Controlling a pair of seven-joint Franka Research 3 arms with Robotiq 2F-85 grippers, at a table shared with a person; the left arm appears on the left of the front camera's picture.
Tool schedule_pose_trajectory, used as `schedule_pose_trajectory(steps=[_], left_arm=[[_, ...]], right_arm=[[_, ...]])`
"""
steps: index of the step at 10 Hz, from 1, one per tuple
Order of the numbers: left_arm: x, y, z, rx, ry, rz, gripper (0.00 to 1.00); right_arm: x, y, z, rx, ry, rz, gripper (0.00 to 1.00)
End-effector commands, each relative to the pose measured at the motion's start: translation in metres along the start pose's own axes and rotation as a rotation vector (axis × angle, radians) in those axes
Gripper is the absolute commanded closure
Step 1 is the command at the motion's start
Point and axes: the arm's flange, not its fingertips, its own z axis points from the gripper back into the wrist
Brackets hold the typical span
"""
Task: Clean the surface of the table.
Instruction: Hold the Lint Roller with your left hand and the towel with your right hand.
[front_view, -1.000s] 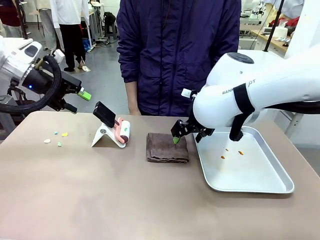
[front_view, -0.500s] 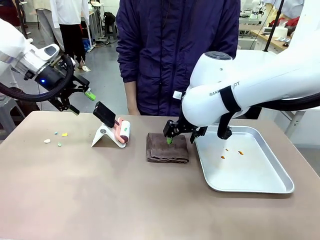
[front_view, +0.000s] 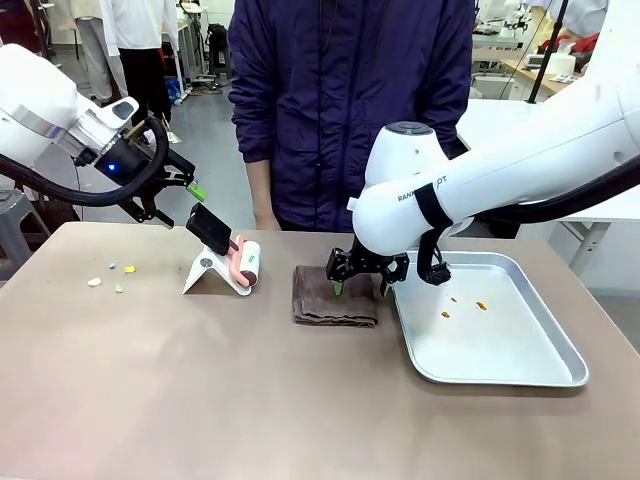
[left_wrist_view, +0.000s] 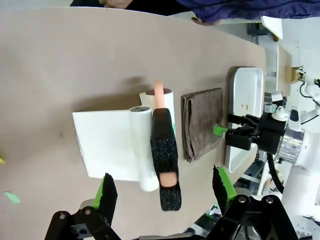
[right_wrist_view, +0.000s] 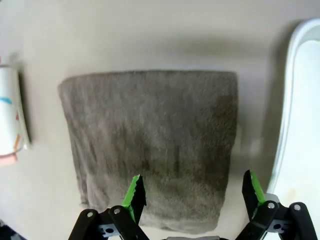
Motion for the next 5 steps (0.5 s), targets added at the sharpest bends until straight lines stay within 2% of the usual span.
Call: schedule_pose_trajectory(steps=[1,5], left_arm=[[0.006,-0.009,-0.009,-0.001,0.002,0.001,0.00],[0.008,-0.013,-0.021,-0.004,0.020,-0.026,0.00]], right_arm=[[0.009,0.012,-0.004,-0.032,0.001,-0.067,0.00],[0.012,0.010,-0.014,-0.061,0.014,-0.128,0.00]])
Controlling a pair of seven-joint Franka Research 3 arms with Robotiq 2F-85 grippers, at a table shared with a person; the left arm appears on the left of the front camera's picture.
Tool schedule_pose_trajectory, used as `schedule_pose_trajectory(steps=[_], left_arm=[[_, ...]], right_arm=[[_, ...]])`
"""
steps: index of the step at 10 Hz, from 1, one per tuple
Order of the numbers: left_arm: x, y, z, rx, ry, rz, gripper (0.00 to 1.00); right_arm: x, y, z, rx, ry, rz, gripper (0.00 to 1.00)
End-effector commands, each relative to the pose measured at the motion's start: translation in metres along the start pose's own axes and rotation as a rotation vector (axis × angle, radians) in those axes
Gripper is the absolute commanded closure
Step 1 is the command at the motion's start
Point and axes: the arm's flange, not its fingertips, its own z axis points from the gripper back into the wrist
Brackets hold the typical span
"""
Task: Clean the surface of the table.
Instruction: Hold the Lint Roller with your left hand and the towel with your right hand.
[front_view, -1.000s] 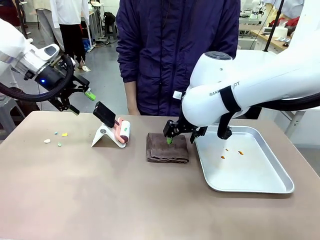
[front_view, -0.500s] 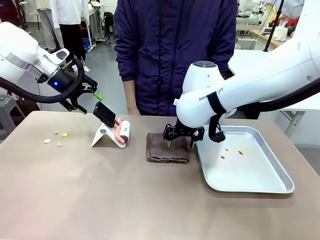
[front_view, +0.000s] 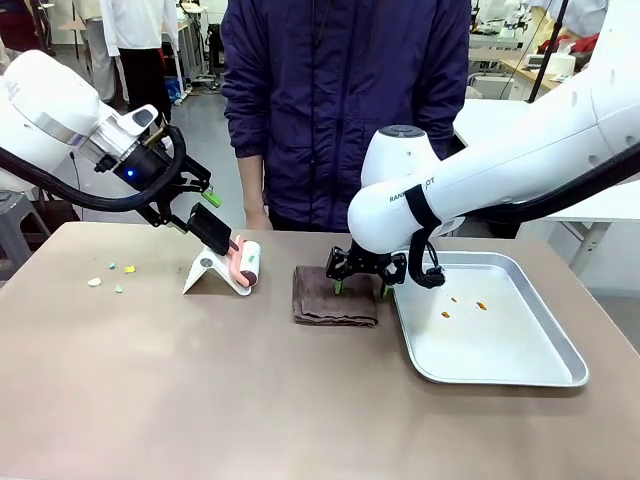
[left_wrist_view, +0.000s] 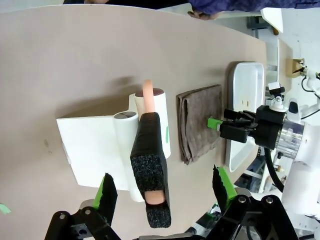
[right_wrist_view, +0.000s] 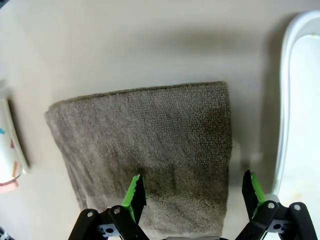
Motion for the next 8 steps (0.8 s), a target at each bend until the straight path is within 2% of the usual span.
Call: schedule_pose_trajectory(steps=[1,6,7,8], left_arm=[[0.005,-0.002,-0.001,0.003,-0.004,-0.005,0.00],[0.006,-0.002,-0.009,-0.028,-0.013,-0.005,0.00],[0.005,-0.003,-0.011,-0.024,-0.017,-0.011,0.60],[0.004,-0.005,-0.012,-0.036,-0.023,-0.011,0.60]], right_arm=[[0.002,0.008,-0.002,-0.034,-0.006,-0.032,0.00],[0.003,0.012,-0.005,-0.019,0.024,-0.034,0.00],[0.003,0.014,-0.006,-0.026,0.030,-0.028,0.60],[0.004,0.013,-0.006,-0.029,0.026,-0.036,0.60]])
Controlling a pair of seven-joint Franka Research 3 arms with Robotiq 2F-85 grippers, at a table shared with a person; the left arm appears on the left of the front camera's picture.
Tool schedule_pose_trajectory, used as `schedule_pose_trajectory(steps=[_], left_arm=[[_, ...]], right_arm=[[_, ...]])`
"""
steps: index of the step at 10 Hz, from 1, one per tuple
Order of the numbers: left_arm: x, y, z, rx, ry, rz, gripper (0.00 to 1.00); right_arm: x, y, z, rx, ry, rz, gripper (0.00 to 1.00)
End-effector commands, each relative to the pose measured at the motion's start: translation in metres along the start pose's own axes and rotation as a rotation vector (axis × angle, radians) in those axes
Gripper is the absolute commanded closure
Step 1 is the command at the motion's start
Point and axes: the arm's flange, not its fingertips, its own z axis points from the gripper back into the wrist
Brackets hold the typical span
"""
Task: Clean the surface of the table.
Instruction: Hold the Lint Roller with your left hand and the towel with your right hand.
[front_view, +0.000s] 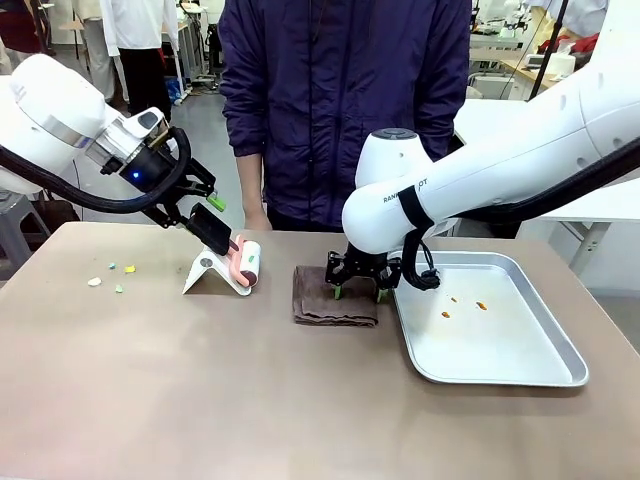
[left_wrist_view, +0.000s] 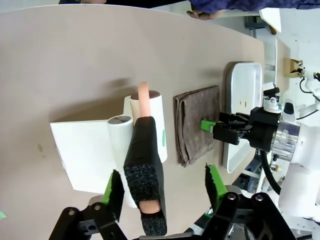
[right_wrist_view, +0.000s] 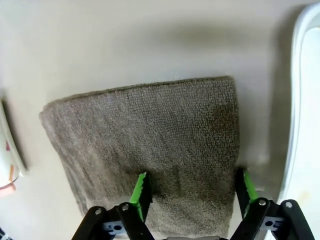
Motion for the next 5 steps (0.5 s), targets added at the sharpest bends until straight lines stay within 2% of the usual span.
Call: schedule_pose_trajectory(steps=[1,2,3,5], left_arm=[[0.0014,-0.0053,-0.0043,-0.036,-0.020,-0.022,1.00],[0.0015,-0.0058,-0.0052,-0.037,-0.012,-0.020,0.65],[0.0007,-0.0065,-0.0050,-0.034,-0.013,-0.017,1.00],[-0.0008,-0.0083,-0.0040,-0.021,-0.012,-0.017,1.00]], right_arm=[[0.0044,0.0058,-0.0014,-0.015,0.005,-0.036,1.00],[0.0047,0.0051,-0.0022,-0.009,0.010,-0.036,0.66],[0.0043,0.0055,-0.0025,-0.008,0.009,-0.034,1.00],[0.0054,0.0054,-0.0053,-0.005,0.021,-0.030,1.00]])
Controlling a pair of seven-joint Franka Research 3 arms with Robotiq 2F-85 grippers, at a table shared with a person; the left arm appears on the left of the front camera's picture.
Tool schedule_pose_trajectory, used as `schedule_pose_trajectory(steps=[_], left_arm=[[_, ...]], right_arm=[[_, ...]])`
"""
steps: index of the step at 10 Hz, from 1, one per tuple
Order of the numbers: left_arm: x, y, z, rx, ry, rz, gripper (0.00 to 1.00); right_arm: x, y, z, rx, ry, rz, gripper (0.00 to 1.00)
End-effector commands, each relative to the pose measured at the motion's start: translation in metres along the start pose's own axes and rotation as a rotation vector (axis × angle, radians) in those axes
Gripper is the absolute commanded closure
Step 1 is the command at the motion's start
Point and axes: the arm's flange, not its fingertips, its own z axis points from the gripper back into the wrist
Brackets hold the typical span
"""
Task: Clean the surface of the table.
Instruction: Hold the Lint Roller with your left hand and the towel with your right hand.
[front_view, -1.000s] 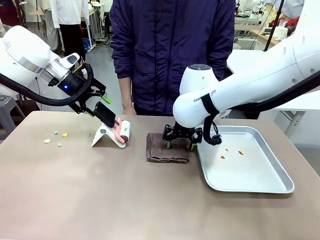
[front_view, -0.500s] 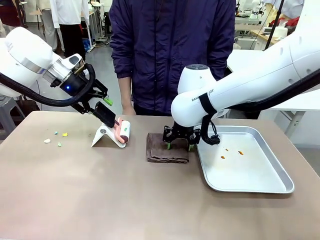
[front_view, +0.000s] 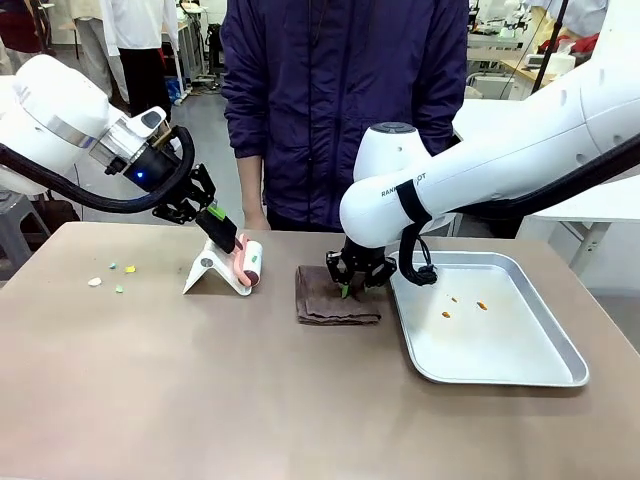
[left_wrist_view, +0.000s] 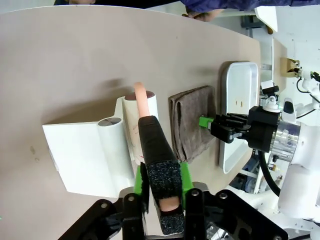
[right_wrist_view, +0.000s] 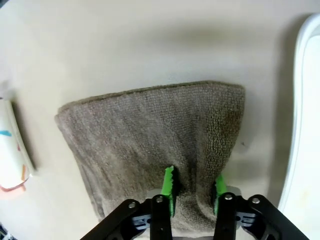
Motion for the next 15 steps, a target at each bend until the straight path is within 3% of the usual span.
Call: schedule_pose_trajectory(steps=[1,7,10,11,12,15], left_arm=[[-0.001,-0.004,0.001,-0.005,-0.017,-0.018,1.00],[-0.003,-0.008,0.004,-0.007,-0.035,-0.028,1.00],[-0.010,-0.015,0.017,-0.062,-0.030,-0.072,1.00],[-0.019,-0.020,0.031,-0.103,-0.029,-0.099,0.92],[-0.033,-0.023,0.049,-0.154,-0.036,-0.145,0.92],[-0.089,-0.016,0.098,-0.324,-0.025,-0.239,0.92]], right_arm=[[0.002,0.000,-0.012,-0.015,0.028,-0.024,1.00],[0.002,-0.002,-0.013,-0.003,0.028,-0.023,1.00],[-0.005,-0.013,0.002,0.081,-0.021,-0.012,1.00],[-0.012,-0.024,0.016,0.174,-0.066,-0.009,1.00],[-0.018,-0.039,0.028,0.304,-0.086,-0.010,1.00],[-0.049,-0.065,0.036,0.785,0.009,0.139,1.00]])
